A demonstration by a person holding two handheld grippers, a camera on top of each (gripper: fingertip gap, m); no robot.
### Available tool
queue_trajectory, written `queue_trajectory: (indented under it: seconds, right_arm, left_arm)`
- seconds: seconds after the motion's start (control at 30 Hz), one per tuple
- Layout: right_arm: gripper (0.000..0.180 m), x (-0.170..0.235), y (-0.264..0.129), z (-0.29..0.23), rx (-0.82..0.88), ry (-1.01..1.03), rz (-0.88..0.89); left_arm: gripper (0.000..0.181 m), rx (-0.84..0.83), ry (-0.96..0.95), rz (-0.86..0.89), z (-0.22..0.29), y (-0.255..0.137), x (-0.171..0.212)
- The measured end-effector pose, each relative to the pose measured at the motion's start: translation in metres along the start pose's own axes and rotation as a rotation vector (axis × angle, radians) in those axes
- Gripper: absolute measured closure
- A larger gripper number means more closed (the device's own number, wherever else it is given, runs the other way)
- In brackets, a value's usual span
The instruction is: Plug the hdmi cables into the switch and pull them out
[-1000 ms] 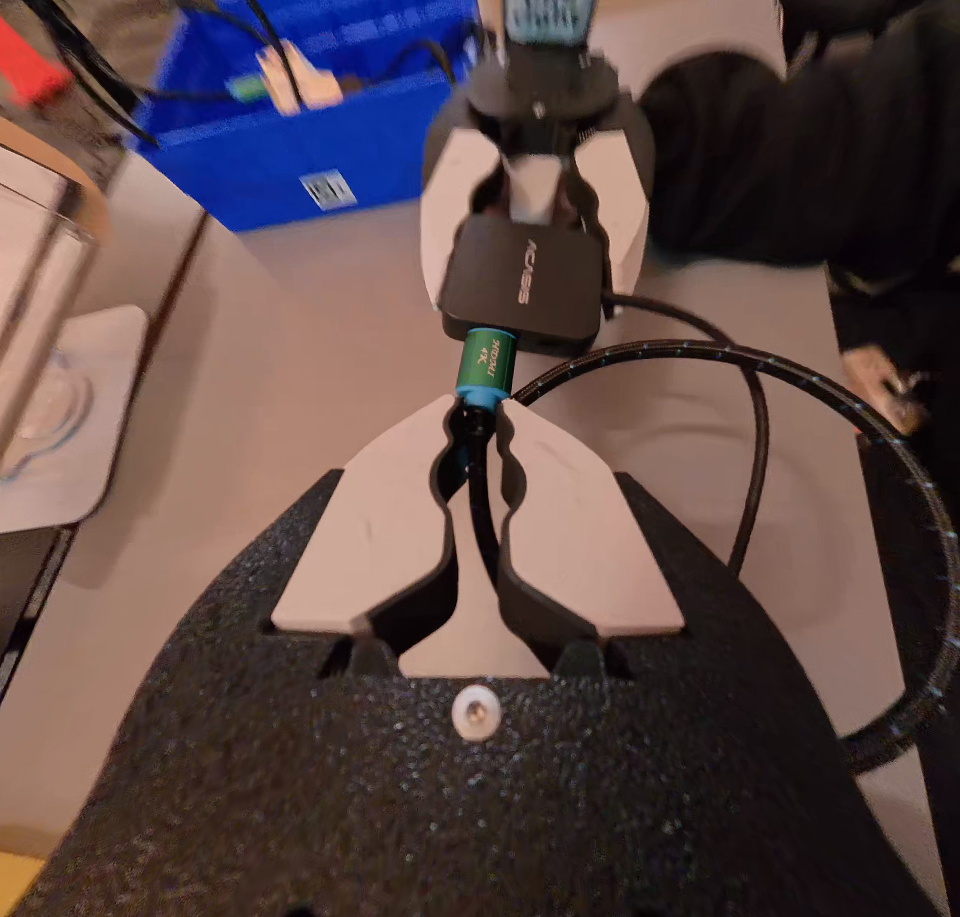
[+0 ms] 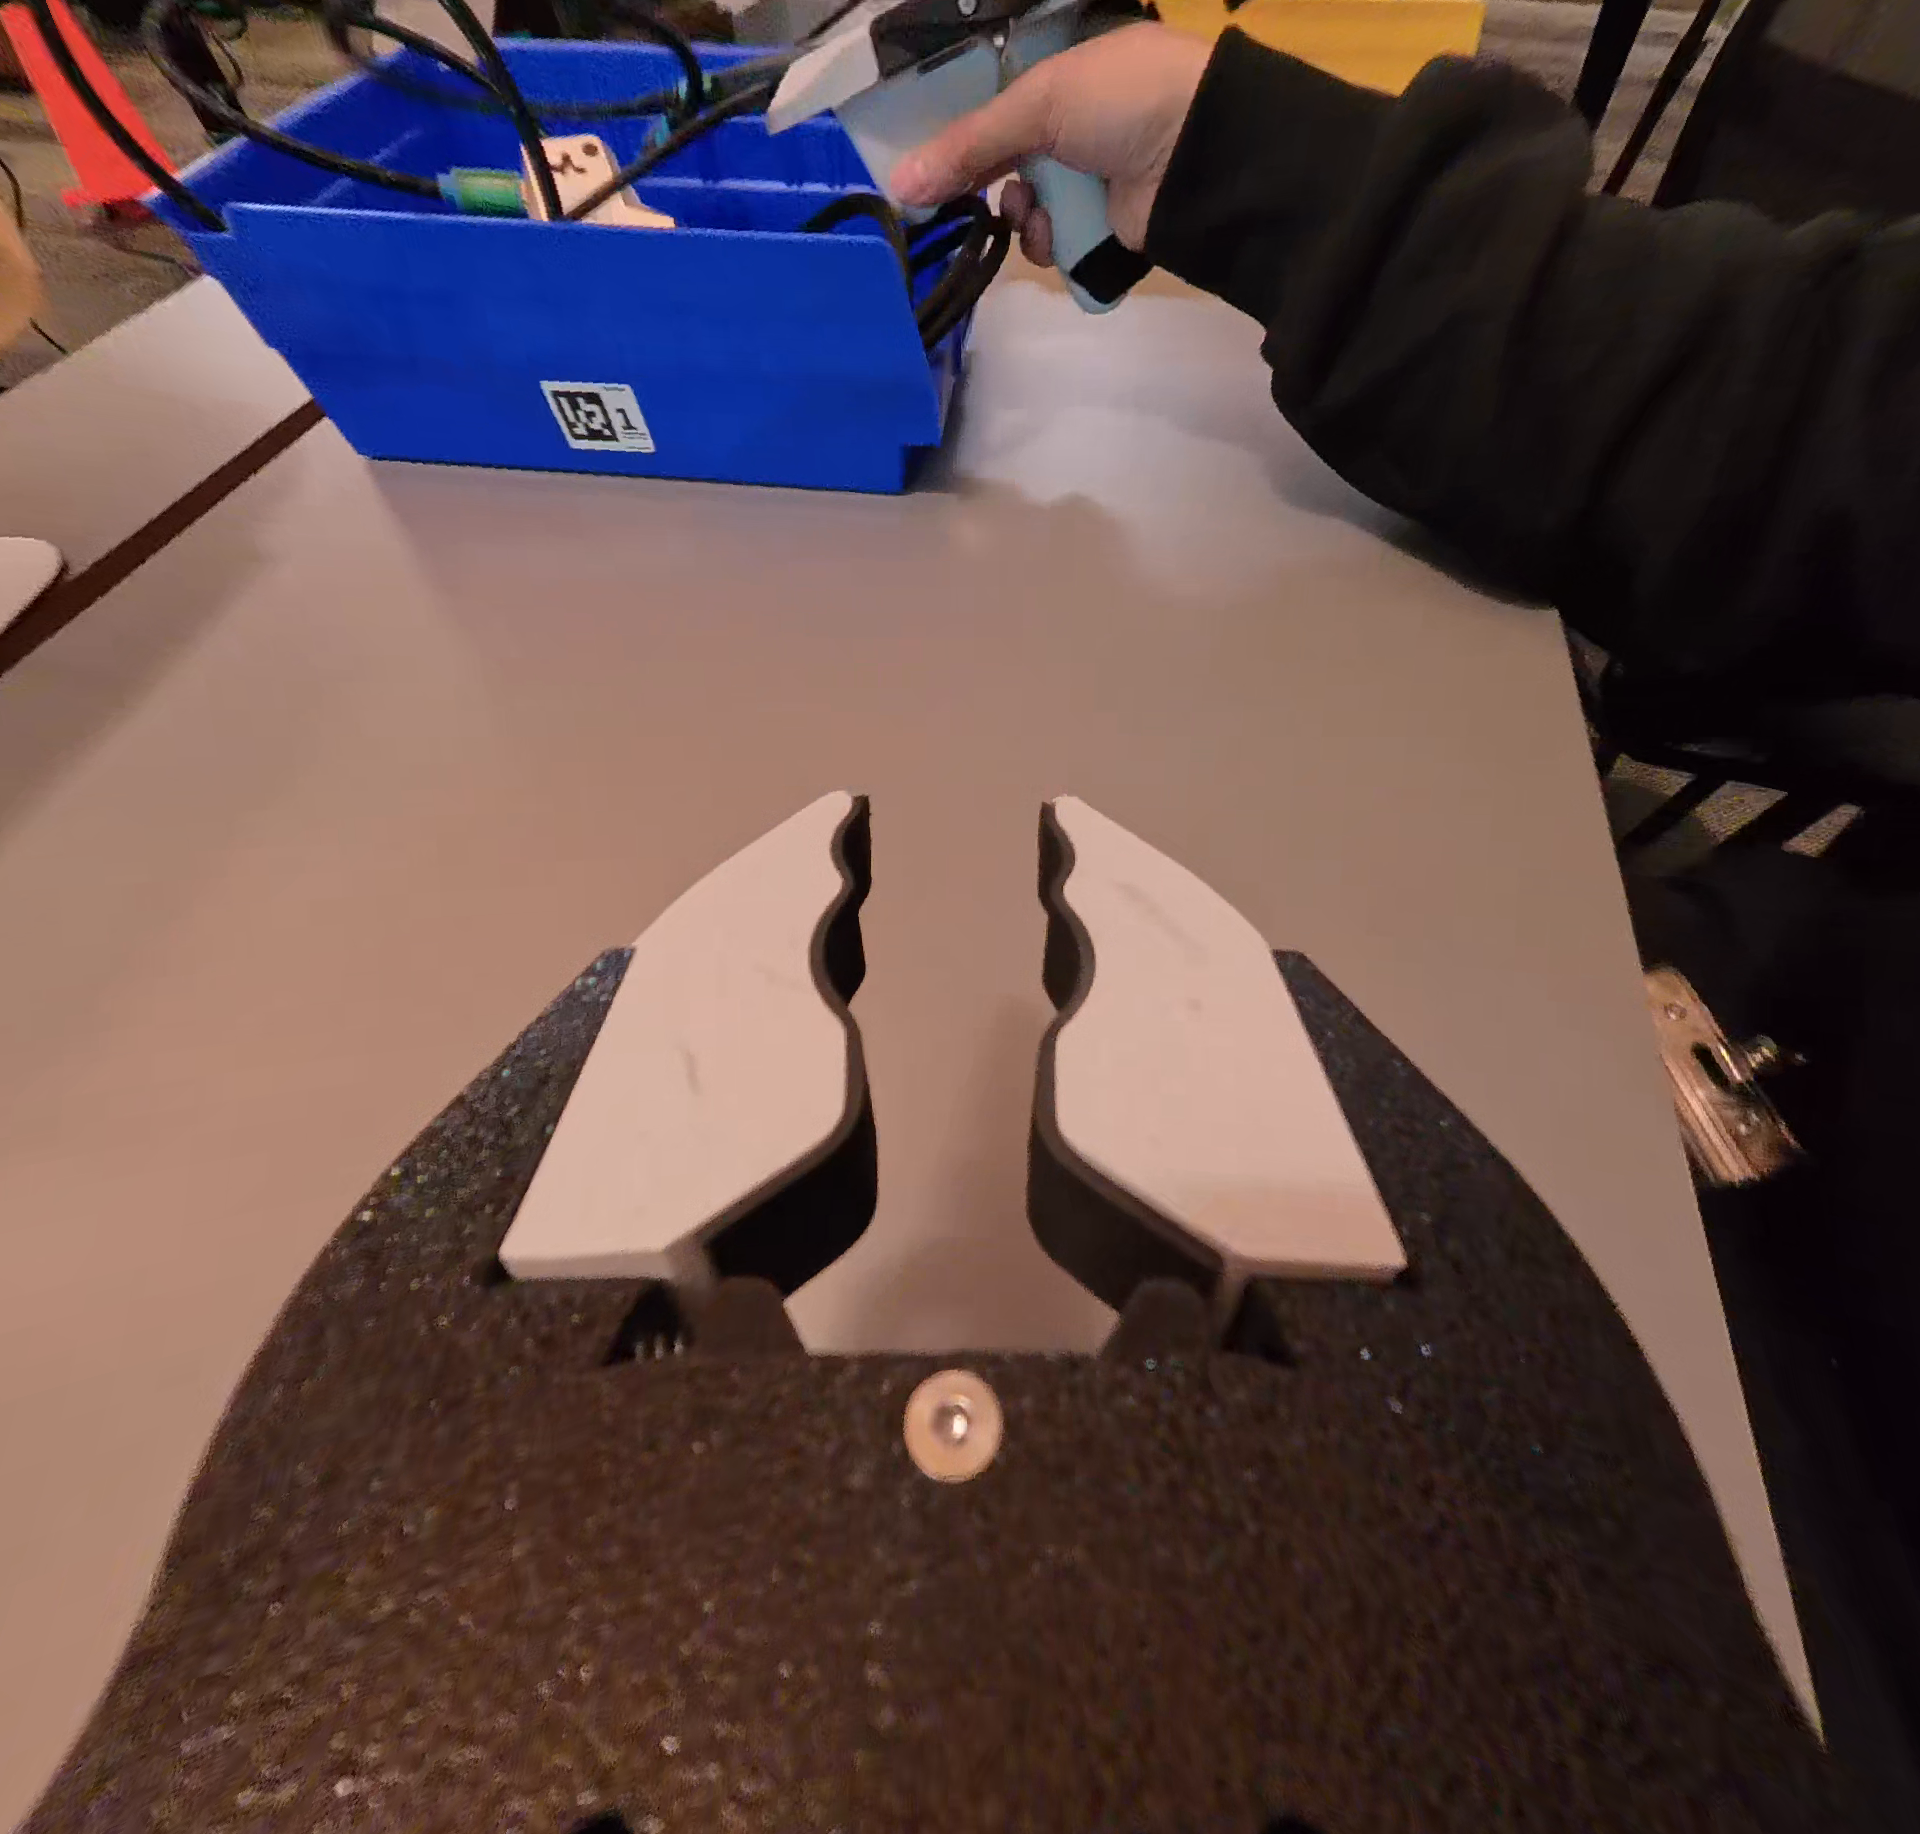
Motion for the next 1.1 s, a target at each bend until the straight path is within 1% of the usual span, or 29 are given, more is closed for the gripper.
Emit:
queue_trajectory:
  seconds: [0.07, 0.17, 0.23, 0.3, 0.4, 0.5, 0.6, 0.67, 0.77, 0.83, 0.87, 1.0, 1.1]
  right_arm:
    - [0.105, 0.002, 0.005, 0.001, 0.071, -0.135, -0.089]
    - [0.095, -0.003, -0.005, 0.001, 0.125, -0.255, -0.121]
    - [0.092, -0.008, -0.026, 0.002, 0.126, -0.245, -0.07]
    - [0.095, -0.008, -0.053, 0.0, 0.089, -0.196, -0.004]
    - [0.096, 0.01, -0.089, -0.003, 0.052, -0.14, 0.055]
    - [0.095, 0.029, -0.107, -0.008, 0.022, -0.157, 0.087]
    - [0.093, 0.03, -0.113, -0.003, 0.039, -0.131, 0.074]
    - [0.094, 0.03, -0.115, 0.005, 0.052, -0.094, 0.107]
    - [0.094, 0.03, -0.117, 0.015, 0.045, -0.04, 0.098]
    - [0.095, 0.03, -0.119, 0.019, 0.053, -0.025, 0.116]
    - [0.096, 0.029, -0.12, 0.019, 0.051, -0.022, 0.123]
    - [0.098, 0.025, -0.122, 0.01, 0.007, -0.031, 0.137]
    - [0.101, 0.021, -0.125, -0.006, -0.045, -0.061, 0.144]
  left_arm:
    - [0.148, 0.0, -0.011, -0.02, 0.001, 0.02, -0.006]
    - [0.144, -0.039, -0.053, -0.021, 0.001, 0.052, -0.017]
    - [0.137, -0.053, -0.082, -0.026, 0.002, 0.075, -0.025]
    - [0.129, -0.07, -0.088, -0.044, 0.003, 0.099, -0.035]
    - [0.118, -0.11, -0.101, -0.051, 0.003, 0.137, -0.054]
    - [0.109, -0.155, -0.153, -0.036, 0.001, 0.176, -0.073]
    - [0.108, -0.227, -0.197, -0.026, -0.004, 0.214, -0.086]
    - [0.11, -0.303, -0.228, -0.01, -0.009, 0.233, -0.092]
    - [0.113, -0.461, -0.268, -0.011, -0.021, 0.251, -0.097]
    - [0.119, -0.571, -0.25, -0.045, -0.029, 0.259, -0.096]
    - [0.118, -0.602, -0.232, -0.055, -0.032, 0.263, -0.096]
    - [0.134, -0.637, -0.207, -0.108, -0.04, 0.27, -0.096]
    - [0.16, -0.696, -0.254, -0.113, -0.06, 0.249, -0.084]
Point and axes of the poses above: each gripper's, where its closed fingertips meet, y out along the fingers, x out of its underside, z = x × y across the jaws, the point moved 8 cm from there along -y, back along the fingers, and after that the axes turned 5 degrees about y, right-handed, at the moved point
